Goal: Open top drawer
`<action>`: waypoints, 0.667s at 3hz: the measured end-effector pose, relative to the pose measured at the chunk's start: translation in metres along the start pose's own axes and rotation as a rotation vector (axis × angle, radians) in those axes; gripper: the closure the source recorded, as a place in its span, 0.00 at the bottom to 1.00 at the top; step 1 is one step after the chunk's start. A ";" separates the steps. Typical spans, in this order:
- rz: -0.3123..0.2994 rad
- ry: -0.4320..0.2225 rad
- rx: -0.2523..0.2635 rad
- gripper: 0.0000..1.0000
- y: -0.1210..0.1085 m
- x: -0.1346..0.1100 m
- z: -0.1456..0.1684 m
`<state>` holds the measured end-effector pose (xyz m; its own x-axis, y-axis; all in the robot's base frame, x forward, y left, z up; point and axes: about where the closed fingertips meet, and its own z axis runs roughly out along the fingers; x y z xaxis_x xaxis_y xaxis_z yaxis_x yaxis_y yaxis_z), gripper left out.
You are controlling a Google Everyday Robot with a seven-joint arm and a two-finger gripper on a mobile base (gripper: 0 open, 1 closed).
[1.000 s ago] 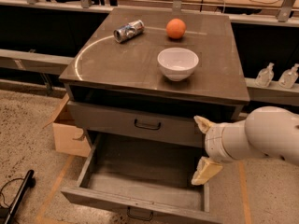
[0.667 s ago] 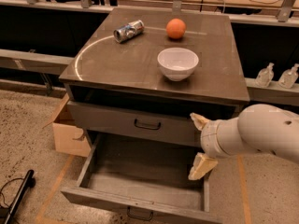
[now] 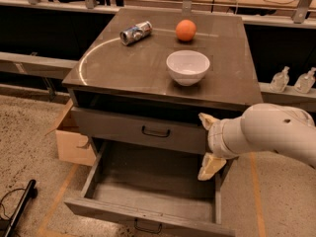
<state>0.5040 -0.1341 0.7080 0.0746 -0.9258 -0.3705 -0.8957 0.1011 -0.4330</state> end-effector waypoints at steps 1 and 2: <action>-0.010 0.040 0.005 0.00 -0.011 0.008 0.007; -0.021 0.076 0.005 0.00 -0.020 0.016 0.015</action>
Offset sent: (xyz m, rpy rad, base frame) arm 0.0423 -0.0200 -0.0178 -0.1230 -0.0016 -0.0295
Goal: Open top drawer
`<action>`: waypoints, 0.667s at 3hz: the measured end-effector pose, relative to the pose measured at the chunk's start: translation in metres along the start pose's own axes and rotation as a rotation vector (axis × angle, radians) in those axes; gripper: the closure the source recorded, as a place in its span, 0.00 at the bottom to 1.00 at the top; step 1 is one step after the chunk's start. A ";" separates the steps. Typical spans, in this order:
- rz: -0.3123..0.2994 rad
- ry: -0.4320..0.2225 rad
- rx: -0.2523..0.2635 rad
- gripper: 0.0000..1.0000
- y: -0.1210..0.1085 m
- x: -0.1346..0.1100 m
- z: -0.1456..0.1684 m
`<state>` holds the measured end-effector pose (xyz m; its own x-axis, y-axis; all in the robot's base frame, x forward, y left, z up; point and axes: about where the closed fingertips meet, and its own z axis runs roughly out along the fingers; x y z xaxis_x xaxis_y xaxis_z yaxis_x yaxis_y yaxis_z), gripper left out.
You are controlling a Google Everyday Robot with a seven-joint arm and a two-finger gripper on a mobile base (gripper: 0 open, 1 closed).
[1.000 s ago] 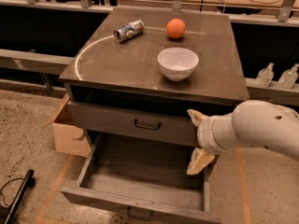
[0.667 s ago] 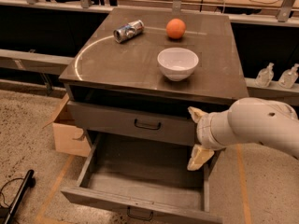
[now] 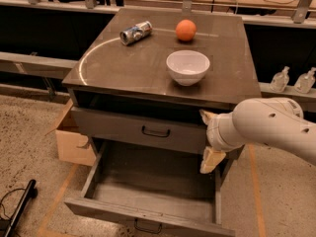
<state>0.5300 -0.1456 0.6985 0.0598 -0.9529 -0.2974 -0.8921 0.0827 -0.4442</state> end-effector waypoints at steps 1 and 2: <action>-0.005 0.034 -0.007 0.00 -0.004 0.008 0.010; 0.001 0.054 -0.022 0.00 -0.005 0.014 0.024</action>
Offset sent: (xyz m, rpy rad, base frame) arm 0.0247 -0.0088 -0.0408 -0.0663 0.0512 -0.0331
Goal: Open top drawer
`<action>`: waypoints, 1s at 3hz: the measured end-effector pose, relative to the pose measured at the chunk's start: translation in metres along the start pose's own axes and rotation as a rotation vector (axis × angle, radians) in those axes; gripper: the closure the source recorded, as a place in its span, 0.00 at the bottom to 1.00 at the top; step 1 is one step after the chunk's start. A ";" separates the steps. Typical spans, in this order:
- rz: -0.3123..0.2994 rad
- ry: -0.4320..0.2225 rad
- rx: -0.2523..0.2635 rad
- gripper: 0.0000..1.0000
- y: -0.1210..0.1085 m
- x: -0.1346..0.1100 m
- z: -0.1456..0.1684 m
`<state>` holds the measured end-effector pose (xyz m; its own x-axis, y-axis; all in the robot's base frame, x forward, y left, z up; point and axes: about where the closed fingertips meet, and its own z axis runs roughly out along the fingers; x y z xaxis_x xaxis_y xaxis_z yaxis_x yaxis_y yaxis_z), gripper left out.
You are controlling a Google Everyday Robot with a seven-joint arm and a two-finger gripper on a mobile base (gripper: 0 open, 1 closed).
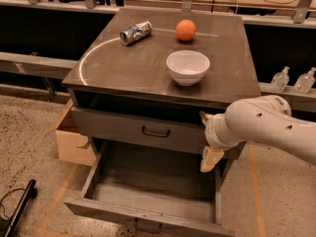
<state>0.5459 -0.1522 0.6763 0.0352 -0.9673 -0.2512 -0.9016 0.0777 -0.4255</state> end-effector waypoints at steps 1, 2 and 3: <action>0.006 0.014 -0.012 0.19 0.000 0.002 0.015; 0.009 0.019 -0.019 0.41 0.000 0.003 0.024; 0.014 0.024 -0.022 0.43 0.000 0.003 0.025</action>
Offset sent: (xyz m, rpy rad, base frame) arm 0.0165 0.0040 -0.0337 -0.0170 0.0354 -0.0166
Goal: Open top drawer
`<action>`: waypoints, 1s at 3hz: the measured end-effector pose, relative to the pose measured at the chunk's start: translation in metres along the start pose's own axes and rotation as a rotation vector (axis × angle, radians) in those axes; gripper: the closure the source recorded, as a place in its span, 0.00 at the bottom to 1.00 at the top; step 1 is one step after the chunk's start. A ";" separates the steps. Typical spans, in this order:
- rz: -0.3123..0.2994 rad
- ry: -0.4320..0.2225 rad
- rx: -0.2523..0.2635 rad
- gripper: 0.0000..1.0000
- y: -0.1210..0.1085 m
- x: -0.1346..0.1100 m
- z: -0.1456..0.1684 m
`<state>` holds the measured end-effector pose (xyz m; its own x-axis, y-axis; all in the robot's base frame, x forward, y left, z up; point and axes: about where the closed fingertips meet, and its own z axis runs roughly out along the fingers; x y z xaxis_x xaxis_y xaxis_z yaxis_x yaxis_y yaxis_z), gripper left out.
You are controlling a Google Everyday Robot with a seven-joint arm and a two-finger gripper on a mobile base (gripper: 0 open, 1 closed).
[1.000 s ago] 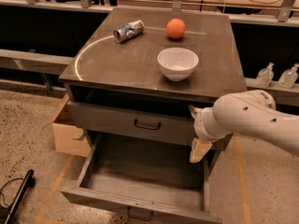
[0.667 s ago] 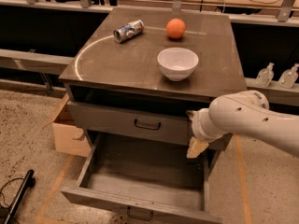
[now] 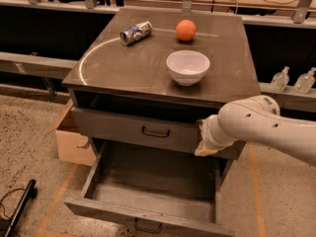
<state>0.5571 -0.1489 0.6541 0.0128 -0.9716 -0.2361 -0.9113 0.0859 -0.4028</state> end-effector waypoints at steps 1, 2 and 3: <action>0.000 0.000 0.000 0.20 -0.001 0.000 -0.002; 0.000 0.000 0.000 0.00 -0.001 -0.001 -0.002; 0.013 -0.005 -0.042 0.00 0.010 -0.008 -0.030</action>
Offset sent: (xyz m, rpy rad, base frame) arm -0.0619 0.0043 0.0600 0.0198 0.1038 0.0112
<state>0.5360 -0.1472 0.6784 0.0031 -0.9694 -0.2453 -0.9278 0.0888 -0.3625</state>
